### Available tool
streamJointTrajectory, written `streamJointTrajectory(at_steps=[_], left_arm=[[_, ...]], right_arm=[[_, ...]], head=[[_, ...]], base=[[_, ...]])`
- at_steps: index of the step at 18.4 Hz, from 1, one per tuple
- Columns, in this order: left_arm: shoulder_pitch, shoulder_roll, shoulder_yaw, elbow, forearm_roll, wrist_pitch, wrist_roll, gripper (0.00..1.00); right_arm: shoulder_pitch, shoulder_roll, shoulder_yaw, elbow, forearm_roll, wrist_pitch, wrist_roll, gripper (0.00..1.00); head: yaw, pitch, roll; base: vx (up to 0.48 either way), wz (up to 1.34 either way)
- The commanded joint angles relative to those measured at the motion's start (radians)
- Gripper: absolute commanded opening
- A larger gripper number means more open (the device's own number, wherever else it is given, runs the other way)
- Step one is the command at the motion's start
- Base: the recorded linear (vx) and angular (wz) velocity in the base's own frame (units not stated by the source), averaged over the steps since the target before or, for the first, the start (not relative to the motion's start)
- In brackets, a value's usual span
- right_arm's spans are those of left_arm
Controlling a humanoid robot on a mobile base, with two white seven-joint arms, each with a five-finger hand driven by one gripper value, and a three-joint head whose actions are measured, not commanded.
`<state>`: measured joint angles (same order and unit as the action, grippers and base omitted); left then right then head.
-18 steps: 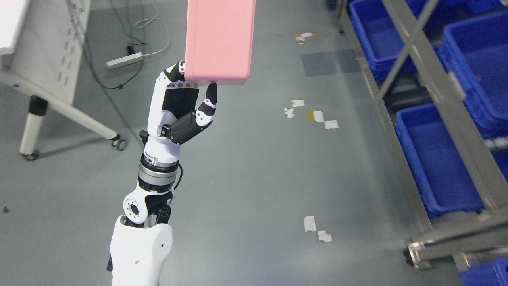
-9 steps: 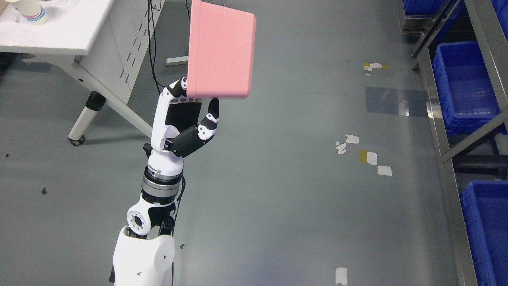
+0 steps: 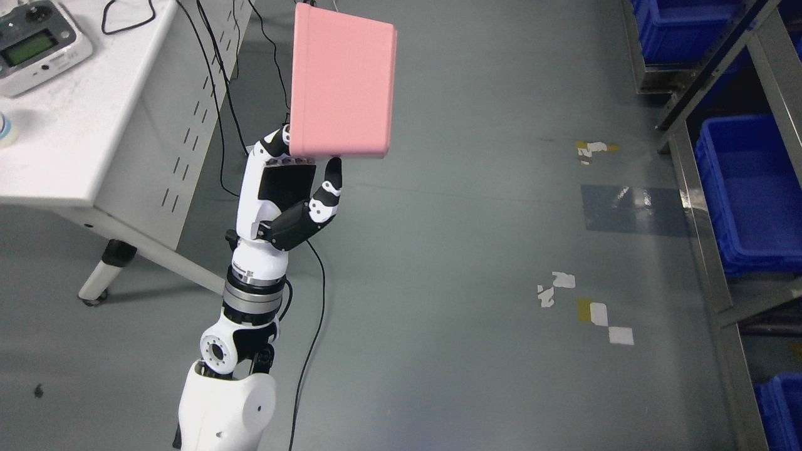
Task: Place storage box into left shelf container
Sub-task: 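Hold the pink box up in the left hand while turning toward the shelf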
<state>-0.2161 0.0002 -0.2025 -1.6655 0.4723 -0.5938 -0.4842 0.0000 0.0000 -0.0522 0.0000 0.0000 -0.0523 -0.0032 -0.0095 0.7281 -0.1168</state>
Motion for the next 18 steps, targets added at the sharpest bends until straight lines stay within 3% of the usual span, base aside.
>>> streamJointTrajectory(at_steps=[1,8,18], left_arm=[[0.004,0.017,-0.005,0.004,0.009,0.0,-0.001,0.02],[0.018,0.017,-0.015,0.006,0.023,0.0,-0.002,0.02],[0.156,0.017,-0.08,0.053,0.023,-0.05,-0.074,0.02]], right_arm=[[-0.003,-0.017,0.0,-0.017,-0.021,0.002,0.0,1.0],[-0.003,-0.017,0.0,-0.017,-0.021,0.003,0.0,1.0],[-0.003,-0.017,0.0,-0.017,-0.021,0.002,0.002,1.0]], head=[[0.0,0.0,0.0],[0.0,0.0,0.0],[0.0,0.0,0.0]], base=[[0.468,-0.03],[0.536,0.02],[0.568,-0.19]])
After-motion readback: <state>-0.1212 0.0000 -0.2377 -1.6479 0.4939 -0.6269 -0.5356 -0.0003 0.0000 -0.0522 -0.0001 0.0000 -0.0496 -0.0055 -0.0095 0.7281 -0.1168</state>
